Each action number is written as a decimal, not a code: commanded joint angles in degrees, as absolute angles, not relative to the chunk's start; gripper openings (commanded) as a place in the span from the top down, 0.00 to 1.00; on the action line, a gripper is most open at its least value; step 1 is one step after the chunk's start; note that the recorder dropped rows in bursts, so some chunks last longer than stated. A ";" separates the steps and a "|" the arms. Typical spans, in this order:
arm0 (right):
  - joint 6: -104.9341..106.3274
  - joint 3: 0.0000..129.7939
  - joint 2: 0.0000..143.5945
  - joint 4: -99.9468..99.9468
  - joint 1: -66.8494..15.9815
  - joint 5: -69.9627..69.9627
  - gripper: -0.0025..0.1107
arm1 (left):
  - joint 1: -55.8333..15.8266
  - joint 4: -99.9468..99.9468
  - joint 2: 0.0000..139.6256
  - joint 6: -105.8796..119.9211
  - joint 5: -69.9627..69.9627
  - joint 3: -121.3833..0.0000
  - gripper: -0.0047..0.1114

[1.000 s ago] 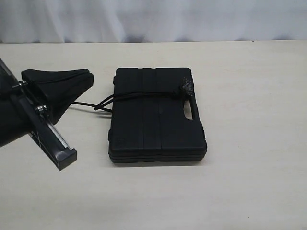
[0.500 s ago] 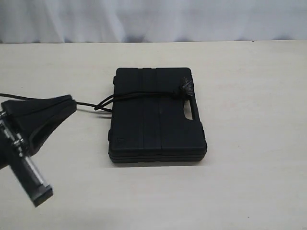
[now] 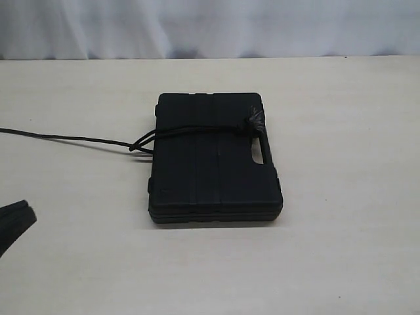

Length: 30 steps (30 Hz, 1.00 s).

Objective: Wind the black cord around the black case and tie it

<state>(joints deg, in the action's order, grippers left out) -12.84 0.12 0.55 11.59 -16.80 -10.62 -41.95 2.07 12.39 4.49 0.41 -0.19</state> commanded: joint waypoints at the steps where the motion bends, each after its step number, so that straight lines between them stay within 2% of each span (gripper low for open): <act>1: -12.55 0.00 0.00 11.04 -14.57 -12.11 0.94 | -38.94 3.73 2.42 4.58 7.99 0.00 0.96; 9: -12.66 0.00 0.00 11.43 -2.95 -12.08 0.94 | -22.92 3.50 0.00 4.58 8.08 0.00 0.96; 13: -12.66 0.00 0.00 11.43 -1.53 -12.18 0.94 | -17.14 2.06 0.00 4.58 8.19 0.00 0.96; 17: -12.66 0.00 0.00 11.43 -1.53 -12.18 0.94 | -15.20 -4.36 0.00 4.58 8.19 0.00 0.96; 30: -12.66 0.00 0.00 6.60 -1.53 -12.18 0.94 | -15.07 -0.37 0.00 4.58 8.19 0.00 0.96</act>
<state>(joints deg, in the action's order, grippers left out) -12.84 0.12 0.33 8.47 -1.98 -12.31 -15.29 -1.14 0.22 4.49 8.43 -0.19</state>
